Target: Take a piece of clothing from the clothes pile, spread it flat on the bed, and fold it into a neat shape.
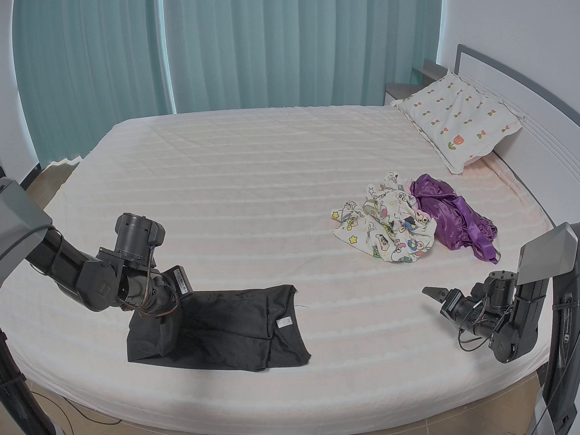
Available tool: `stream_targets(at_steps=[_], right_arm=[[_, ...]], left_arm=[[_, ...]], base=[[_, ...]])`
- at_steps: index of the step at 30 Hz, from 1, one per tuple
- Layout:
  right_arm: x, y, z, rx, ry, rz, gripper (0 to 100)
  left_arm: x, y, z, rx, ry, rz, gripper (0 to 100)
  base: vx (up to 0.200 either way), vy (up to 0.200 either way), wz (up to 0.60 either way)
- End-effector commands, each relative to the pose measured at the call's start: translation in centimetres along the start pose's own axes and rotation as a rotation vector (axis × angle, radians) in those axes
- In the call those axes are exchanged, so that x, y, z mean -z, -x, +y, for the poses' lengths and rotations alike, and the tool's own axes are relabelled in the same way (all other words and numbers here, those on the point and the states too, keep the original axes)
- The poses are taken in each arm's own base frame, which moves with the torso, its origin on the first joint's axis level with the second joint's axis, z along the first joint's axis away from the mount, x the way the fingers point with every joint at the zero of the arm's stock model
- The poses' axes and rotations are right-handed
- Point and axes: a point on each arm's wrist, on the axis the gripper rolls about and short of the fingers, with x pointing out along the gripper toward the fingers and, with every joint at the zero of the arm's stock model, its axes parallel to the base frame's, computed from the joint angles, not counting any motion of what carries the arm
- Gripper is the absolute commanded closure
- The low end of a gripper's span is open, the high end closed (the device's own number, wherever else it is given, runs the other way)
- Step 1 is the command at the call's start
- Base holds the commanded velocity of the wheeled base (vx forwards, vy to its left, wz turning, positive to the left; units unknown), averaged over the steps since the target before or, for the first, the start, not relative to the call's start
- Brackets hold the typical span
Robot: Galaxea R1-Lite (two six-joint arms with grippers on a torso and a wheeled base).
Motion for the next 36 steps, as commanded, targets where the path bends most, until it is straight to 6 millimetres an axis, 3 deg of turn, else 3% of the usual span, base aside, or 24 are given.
stream_targets(at_steps=[1,15,22,23,27,32,36], right_arm=[[0.0,0.0,0.1,-0.008,0.003,-0.005,0],[0.1,-0.2,-0.1,-0.004,0.002,-0.002,0],[0.2,-0.3,-0.1,-0.004,0.004,0.002,0],[0.2,-0.3,-0.1,-0.004,0.004,0.002,0],[0.3,-0.3,-0.2,-0.001,0.004,0.005,0],[0.4,-0.4,-0.4,0.004,0.005,0.011,0],[0.4,-0.4,-0.4,0.004,0.005,0.011,0]], left_arm=[[0.8,-1.4,-1.1,0.006,-0.004,0.029,100],[4.0,-5.2,-6.3,0.009,-0.099,0.038,100],[5.0,-6.5,-7.8,0.022,-0.102,0.042,100],[5.2,-6.5,-8.0,0.025,-0.104,0.049,0],[6.1,-6.5,-8.7,0.034,-0.123,0.068,0],[5.7,-6.1,-9.3,0.054,-0.062,0.050,0],[4.4,-3.6,-9.8,0.098,0.005,0.012,0]], base=[[0.000,0.000,0.00],[0.000,0.000,0.00],[0.000,0.000,0.00],[0.000,0.000,0.00],[0.000,0.000,0.00],[0.000,0.000,0.00],[0.000,0.000,0.00]])
